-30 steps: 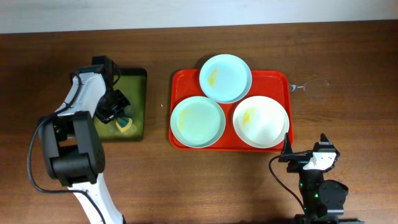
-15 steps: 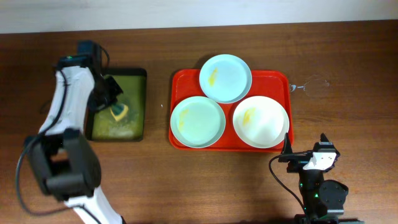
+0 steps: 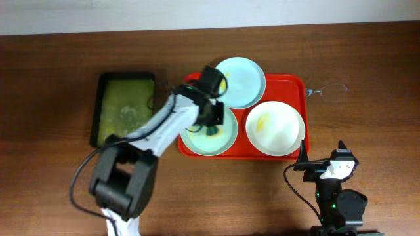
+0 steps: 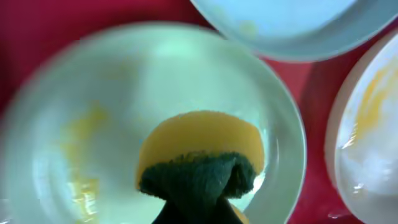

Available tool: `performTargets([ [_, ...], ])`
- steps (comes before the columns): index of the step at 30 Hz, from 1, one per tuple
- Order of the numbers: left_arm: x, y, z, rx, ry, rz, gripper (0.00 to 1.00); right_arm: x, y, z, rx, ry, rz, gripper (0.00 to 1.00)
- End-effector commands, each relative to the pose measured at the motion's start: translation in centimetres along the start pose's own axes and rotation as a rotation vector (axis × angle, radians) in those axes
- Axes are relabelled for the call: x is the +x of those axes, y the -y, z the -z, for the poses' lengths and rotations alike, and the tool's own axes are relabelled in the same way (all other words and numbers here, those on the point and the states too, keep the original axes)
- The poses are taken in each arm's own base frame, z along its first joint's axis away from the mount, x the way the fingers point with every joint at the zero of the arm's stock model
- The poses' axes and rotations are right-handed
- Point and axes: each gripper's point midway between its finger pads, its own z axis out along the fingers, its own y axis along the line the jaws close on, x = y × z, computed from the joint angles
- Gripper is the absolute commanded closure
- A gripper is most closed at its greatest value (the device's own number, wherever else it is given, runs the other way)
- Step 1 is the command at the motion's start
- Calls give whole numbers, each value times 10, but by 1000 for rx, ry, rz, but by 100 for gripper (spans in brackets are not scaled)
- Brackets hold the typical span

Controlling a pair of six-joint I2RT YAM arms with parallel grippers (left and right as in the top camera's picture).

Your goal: Clean dirty plates on tray and stack at the side

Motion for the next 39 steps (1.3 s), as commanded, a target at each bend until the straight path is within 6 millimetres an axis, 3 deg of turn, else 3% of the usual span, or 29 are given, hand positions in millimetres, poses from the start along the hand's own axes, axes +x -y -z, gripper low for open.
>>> performTargets([
  [1,7,-4,-17,-41,-23,-1,100,3,0,0,4,-4,-4,2],
  [8,4,-23,-15,-114,-12,13,100,-2,0,0,0,15,-8,2],
  [10,5,-23,-15,-114,-13,14,100,-28,-35,5,-210,106,-157,2],
  [12,5,-23,-15,-115,-15,14,100,-38,-60,14,-383,102,-343,2],
  [13,5,-24,-15,-116,-16,14,100,-52,-60,17,-395,149,-390,1],
  [14,7,-24,-15,-119,-22,14,100,-99,-60,33,-456,333,-453,2],
  [16,8,-24,-15,-119,-25,14,100,-181,-52,94,-516,764,-379,2],
  [18,6,-24,-15,-117,-19,13,100,-216,-31,121,-438,933,-410,2],
  [20,6,-24,-15,-117,-19,13,100,-243,-31,117,-351,878,-284,2],
  [21,6,-24,-15,-117,-19,13,100,-250,-32,98,-293,732,-213,2],
  [24,6,-24,-15,-117,-19,13,100,-237,-40,42,-251,210,-159,1],
  [25,6,-24,-15,-117,-19,13,100,-222,-64,18,-374,-62,-146,2],
  [27,6,-24,-15,-117,-18,27,100,-215,-114,5,-697,-259,-279,1],
  [29,6,-24,-15,-118,-14,83,100,-198,-142,-8,-918,-369,-340,2],
  [30,5,-24,-15,-117,-11,86,100,-178,-145,-30,-920,-474,-434,28],
  [31,5,-24,-15,-117,-12,86,100,-148,-145,-52,-879,-605,-528,39],
  [33,6,-24,-15,-118,-15,85,100,-101,-151,-71,-815,-791,-563,38],
  [35,6,-24,-15,-118,-14,85,100,-63,-146,-83,-662,-965,-473,38],
  [37,6,-24,-15,-118,-14,85,100,-24,-121,-104,-358,-1137,-292,25],
  [39,6,-24,-15,-118,-14,85,100,-1,-133,-126,-343,-1152,-238,19],
])
